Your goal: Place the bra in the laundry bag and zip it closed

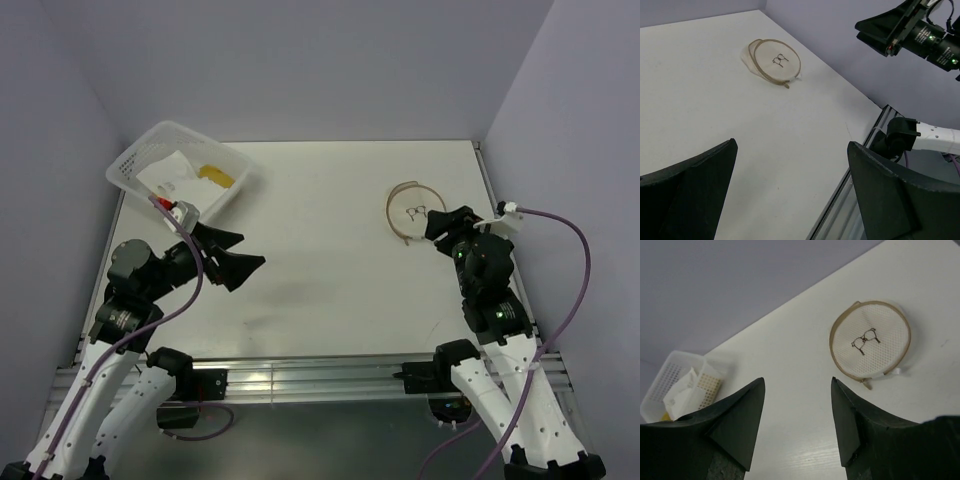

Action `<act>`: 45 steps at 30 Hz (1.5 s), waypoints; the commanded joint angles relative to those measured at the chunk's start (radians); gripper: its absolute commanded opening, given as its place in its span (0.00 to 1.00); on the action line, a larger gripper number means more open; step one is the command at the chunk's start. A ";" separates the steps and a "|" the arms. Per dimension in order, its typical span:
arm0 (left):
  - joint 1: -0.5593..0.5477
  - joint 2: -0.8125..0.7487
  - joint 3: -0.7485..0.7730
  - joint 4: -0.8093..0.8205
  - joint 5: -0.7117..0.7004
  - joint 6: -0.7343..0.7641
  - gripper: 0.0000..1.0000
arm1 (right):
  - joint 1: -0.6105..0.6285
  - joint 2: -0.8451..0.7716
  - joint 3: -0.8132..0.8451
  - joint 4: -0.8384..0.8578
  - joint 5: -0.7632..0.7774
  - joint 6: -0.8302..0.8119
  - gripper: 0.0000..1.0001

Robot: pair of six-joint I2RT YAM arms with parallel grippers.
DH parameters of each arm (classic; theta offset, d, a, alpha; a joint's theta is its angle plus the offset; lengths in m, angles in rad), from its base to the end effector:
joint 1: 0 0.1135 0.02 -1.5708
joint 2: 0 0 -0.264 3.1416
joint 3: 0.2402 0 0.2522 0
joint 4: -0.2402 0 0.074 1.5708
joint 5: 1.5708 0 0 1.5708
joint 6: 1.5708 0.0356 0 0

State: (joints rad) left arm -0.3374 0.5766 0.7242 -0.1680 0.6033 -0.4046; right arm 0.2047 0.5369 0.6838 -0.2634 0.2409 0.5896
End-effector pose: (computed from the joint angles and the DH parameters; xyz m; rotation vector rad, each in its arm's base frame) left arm 0.1211 -0.0639 0.3507 0.4384 1.6329 -1.0434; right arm 0.1334 0.0190 0.3311 0.5017 1.6234 0.3929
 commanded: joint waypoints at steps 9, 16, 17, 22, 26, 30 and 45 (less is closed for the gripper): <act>-0.020 -0.038 0.034 0.010 -0.004 0.026 0.99 | -0.010 0.147 -0.107 0.119 0.053 0.090 0.46; -0.048 -0.073 0.037 -0.004 -0.036 0.030 0.99 | -0.143 0.332 -0.142 0.202 0.051 0.102 0.36; -0.052 -0.078 0.037 -0.005 -0.039 0.032 0.99 | -0.165 0.356 -0.144 0.226 0.041 0.108 0.36; -0.083 -0.090 0.038 -0.014 -0.069 0.035 0.99 | -0.281 0.513 -0.135 0.297 -0.047 0.121 0.50; -0.094 -0.100 0.041 -0.024 -0.089 0.039 0.99 | -0.332 0.613 -0.124 0.358 -0.136 0.121 0.54; -0.097 -0.098 0.043 -0.028 -0.106 0.041 0.99 | -0.337 0.617 -0.151 0.435 -0.221 0.127 0.52; -0.020 0.045 0.064 -0.091 -0.427 -0.039 0.99 | -0.323 0.601 -0.119 0.391 -0.130 0.070 0.59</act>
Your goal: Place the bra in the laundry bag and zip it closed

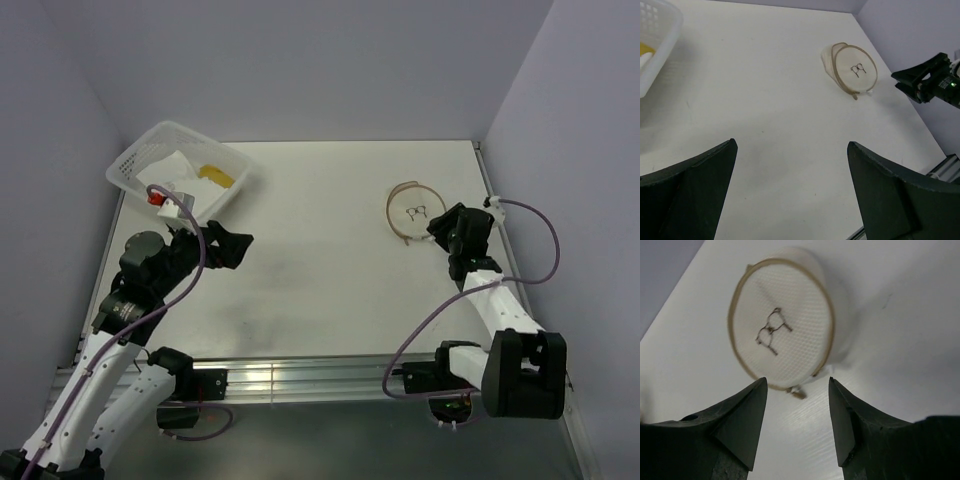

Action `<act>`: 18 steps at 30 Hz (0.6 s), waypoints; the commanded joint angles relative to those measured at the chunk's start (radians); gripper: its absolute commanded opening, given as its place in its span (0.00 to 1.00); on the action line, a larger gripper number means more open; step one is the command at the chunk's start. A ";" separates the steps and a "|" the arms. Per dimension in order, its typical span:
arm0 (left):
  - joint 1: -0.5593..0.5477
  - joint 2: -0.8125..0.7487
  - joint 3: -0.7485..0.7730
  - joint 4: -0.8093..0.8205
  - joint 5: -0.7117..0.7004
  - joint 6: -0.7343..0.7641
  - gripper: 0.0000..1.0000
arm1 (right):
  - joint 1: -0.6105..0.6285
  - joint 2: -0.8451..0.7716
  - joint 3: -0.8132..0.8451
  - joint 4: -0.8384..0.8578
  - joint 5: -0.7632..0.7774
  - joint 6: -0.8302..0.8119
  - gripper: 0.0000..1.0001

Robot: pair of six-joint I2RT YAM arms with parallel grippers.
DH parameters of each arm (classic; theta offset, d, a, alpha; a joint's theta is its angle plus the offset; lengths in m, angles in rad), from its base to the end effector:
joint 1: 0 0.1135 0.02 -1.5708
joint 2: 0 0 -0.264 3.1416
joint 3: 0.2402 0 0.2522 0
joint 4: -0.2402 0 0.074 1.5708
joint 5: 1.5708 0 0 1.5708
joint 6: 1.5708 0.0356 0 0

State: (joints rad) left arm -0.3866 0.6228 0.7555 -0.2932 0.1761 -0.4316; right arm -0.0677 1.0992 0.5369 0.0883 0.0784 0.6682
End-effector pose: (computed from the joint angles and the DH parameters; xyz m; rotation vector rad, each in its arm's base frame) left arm 0.1348 -0.0616 0.3419 0.0939 1.7863 -0.7484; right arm 0.2360 -0.0188 0.2189 0.7853 1.9002 0.2944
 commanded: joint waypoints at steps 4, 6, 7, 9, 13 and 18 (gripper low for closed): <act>0.040 0.032 0.024 0.040 0.036 -0.010 0.99 | -0.093 0.235 0.128 0.073 -0.053 -0.038 0.60; 0.040 0.057 0.022 0.042 0.060 -0.010 0.99 | -0.107 0.330 0.188 0.070 -0.055 -0.039 0.60; 0.040 0.063 0.022 0.045 0.068 -0.009 0.99 | -0.113 0.355 0.207 0.074 -0.074 -0.033 0.60; 0.035 0.075 0.024 0.048 0.077 -0.006 0.99 | -0.118 0.407 0.210 0.114 -0.100 -0.015 0.61; 0.032 0.087 0.024 0.055 0.097 -0.002 0.99 | -0.139 0.438 0.235 0.145 -0.144 -0.005 0.60; 0.034 0.098 0.022 0.062 0.117 -0.004 0.99 | -0.150 0.475 0.258 0.130 -0.158 0.011 0.56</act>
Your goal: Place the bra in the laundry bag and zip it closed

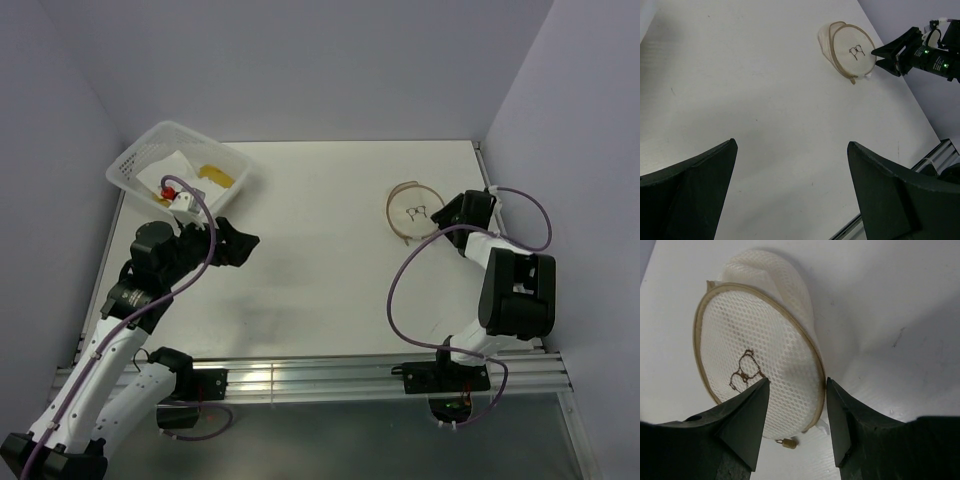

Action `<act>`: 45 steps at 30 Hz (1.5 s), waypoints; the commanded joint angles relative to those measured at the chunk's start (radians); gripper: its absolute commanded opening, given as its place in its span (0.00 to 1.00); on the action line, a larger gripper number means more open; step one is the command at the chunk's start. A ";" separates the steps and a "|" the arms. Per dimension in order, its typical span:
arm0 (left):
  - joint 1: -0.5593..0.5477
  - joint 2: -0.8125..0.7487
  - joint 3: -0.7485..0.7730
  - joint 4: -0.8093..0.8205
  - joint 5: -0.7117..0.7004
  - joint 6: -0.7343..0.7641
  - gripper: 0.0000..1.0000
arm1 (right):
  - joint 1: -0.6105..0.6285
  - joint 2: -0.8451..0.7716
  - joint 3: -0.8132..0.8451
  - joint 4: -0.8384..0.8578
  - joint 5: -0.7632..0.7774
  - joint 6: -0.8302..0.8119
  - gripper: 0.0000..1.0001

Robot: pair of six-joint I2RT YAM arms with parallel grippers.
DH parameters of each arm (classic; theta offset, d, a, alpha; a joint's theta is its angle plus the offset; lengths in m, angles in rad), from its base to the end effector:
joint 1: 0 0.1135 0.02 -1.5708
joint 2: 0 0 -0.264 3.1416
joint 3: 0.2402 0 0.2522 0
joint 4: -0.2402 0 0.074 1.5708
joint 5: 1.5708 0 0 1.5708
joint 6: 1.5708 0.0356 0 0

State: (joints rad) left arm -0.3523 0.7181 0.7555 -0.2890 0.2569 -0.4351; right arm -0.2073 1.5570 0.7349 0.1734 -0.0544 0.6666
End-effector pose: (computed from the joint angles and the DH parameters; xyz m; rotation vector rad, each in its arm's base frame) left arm 0.1553 -0.0667 0.3293 0.1102 1.8832 -0.7823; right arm 0.3080 -0.0628 0.1727 0.9190 2.0389 0.3121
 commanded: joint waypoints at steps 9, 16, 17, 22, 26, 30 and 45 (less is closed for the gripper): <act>0.007 0.030 0.025 0.067 0.073 -0.005 0.99 | -0.038 0.097 0.119 0.026 -0.081 0.031 0.58; 0.015 0.046 0.025 0.077 0.093 -0.010 0.99 | -0.053 0.104 0.109 0.064 -0.124 0.039 0.14; 0.015 0.049 0.027 0.077 0.094 -0.013 0.99 | -0.053 0.097 0.095 0.084 -0.133 0.037 0.08; 0.015 0.079 0.027 0.097 0.120 -0.037 0.99 | -0.017 0.018 0.000 0.280 -0.309 0.042 0.00; 0.015 0.118 0.031 0.120 0.177 -0.066 0.99 | 0.098 -0.009 0.021 0.325 -0.545 -0.011 0.00; 0.015 0.150 0.036 0.128 0.197 -0.097 0.99 | 0.279 -0.051 0.087 0.313 -0.740 -0.096 0.00; 0.015 0.222 -0.090 0.276 0.159 -0.240 0.96 | 0.457 0.026 0.006 0.658 -1.044 0.109 0.00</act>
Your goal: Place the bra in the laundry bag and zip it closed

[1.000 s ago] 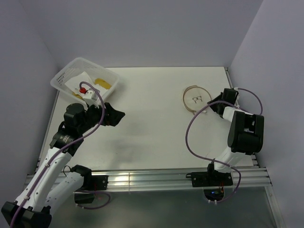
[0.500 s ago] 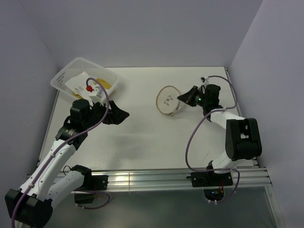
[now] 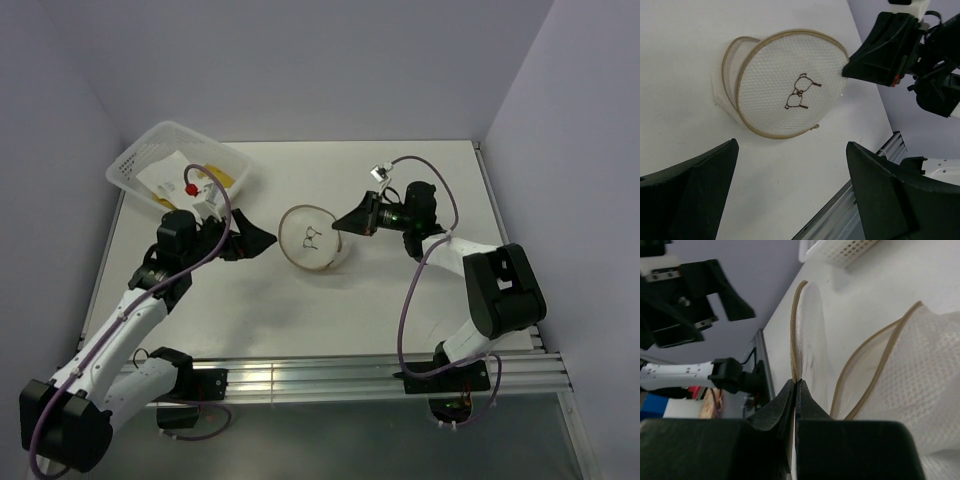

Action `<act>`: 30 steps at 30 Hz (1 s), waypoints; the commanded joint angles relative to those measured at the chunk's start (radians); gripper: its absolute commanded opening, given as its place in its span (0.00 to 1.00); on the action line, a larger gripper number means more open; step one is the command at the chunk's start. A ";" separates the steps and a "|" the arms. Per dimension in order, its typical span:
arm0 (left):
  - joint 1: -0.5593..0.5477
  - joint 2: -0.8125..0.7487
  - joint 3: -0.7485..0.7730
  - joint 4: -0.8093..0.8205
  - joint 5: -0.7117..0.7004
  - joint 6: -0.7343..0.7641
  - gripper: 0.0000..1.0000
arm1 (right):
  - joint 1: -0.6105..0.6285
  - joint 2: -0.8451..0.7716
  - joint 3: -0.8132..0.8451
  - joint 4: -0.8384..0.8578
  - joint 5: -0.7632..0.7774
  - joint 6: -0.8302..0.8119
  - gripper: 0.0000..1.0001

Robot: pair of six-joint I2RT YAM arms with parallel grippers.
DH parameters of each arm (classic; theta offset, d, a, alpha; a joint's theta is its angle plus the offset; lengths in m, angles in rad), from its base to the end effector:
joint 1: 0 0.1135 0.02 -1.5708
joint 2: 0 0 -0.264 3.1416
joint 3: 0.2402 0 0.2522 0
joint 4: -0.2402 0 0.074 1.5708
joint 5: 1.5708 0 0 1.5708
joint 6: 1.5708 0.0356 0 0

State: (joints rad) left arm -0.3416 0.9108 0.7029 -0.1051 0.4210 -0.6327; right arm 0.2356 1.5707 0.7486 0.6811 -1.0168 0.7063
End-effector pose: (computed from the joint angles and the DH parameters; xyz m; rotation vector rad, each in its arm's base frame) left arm 0.1944 -0.0846 0.2974 0.0173 1.9974 -1.0448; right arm 0.3065 0.1047 0.2259 -0.4066 1.8601 1.5263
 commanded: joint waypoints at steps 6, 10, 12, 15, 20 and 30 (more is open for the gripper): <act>0.000 0.100 -0.161 0.393 0.013 -0.151 0.93 | 0.028 0.012 -0.011 0.300 -0.123 0.180 0.00; -0.014 0.137 -0.236 0.594 0.004 -0.163 0.92 | 0.033 0.023 -0.022 0.383 -0.141 0.258 0.00; -0.040 0.151 -0.276 0.680 0.005 -0.168 0.92 | 0.034 0.031 -0.026 0.437 -0.149 0.286 0.00; -0.082 0.201 -0.283 0.784 0.015 -0.160 0.91 | 0.033 0.052 -0.023 0.521 -0.160 0.353 0.00; -0.102 0.267 -0.283 0.915 0.012 -0.206 0.68 | 0.034 0.083 -0.028 0.655 -0.180 0.476 0.00; -0.111 0.030 -0.258 0.585 -0.221 -0.141 0.00 | 0.025 0.111 0.006 0.550 -0.109 0.469 0.59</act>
State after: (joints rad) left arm -0.4553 1.0367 0.4194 0.5995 0.3439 -0.8146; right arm 0.2611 1.6741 0.7258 1.2442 -1.1484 1.1770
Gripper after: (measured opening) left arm 0.058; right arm 0.510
